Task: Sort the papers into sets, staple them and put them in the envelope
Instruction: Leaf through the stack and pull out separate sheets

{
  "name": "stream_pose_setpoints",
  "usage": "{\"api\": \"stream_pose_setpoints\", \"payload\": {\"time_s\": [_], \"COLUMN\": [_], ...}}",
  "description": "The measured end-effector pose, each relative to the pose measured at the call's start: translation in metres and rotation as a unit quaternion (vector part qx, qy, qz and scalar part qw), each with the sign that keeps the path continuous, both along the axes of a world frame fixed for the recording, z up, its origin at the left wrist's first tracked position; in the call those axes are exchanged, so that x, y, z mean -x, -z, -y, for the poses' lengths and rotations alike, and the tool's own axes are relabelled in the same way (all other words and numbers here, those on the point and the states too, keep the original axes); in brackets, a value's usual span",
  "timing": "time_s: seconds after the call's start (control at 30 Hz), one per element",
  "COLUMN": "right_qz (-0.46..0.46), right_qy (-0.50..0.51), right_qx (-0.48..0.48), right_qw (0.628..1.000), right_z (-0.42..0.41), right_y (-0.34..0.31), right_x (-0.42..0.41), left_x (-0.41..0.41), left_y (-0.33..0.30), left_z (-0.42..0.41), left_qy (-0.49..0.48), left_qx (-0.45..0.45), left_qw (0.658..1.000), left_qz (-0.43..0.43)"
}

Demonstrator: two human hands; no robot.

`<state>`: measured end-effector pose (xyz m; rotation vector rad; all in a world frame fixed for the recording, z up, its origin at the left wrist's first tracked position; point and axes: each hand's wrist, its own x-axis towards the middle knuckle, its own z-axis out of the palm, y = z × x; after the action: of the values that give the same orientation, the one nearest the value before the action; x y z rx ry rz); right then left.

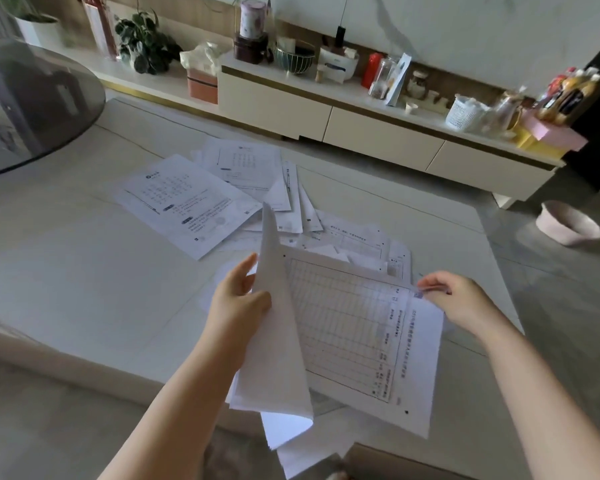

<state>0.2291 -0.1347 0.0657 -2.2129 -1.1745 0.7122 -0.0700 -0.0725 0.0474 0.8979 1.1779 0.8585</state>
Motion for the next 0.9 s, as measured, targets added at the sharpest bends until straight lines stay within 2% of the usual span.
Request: {"api": "stream_pose_setpoints", "payload": {"time_s": [0.07,0.13,0.2,0.33,0.4,0.53,0.67,0.73,0.9], "right_qz": [0.001,-0.108,-0.218,-0.263,-0.275,-0.208,-0.06,-0.008,0.066], "right_qy": [-0.027,0.018,0.097,0.148,0.161,0.127,0.075,0.044,0.065], "right_qx": [-0.011,-0.055,-0.066,0.041,0.054,0.047,0.06,0.089,0.102], "right_qw": [1.0,0.992,0.969,0.952,0.946,0.969,0.994,0.995,0.99], "right_z": [-0.023,-0.041,-0.045,-0.007,0.018,0.04,0.027,0.017,-0.009], "right_y": [-0.005,0.0,0.014,0.06,0.074,0.09,0.088,0.081,0.056], "right_x": [0.005,0.012,0.016,0.017,0.022,0.031,0.003,-0.024,-0.078], "left_x": [0.001,-0.001,-0.003,-0.007,-0.009,-0.014,-0.014,-0.012,-0.008], "left_y": [0.0,0.001,0.003,0.005,0.007,0.007,0.004,0.004,0.005], "left_z": [-0.001,-0.001,0.0,0.003,0.005,0.01,0.012,0.01,-0.003], "left_qy": [0.01,0.013,0.01,0.012,0.016,0.03,0.036,0.036,0.026], "left_qx": [0.002,0.015,0.031,0.05,0.056,0.058,0.066,0.07,0.076], "left_qw": [1.0,0.999,0.999,0.997,0.997,0.997,0.997,0.997,0.997], "left_qz": [0.017,0.033,0.042,0.051,0.05,0.031,0.028,0.021,0.011]}}
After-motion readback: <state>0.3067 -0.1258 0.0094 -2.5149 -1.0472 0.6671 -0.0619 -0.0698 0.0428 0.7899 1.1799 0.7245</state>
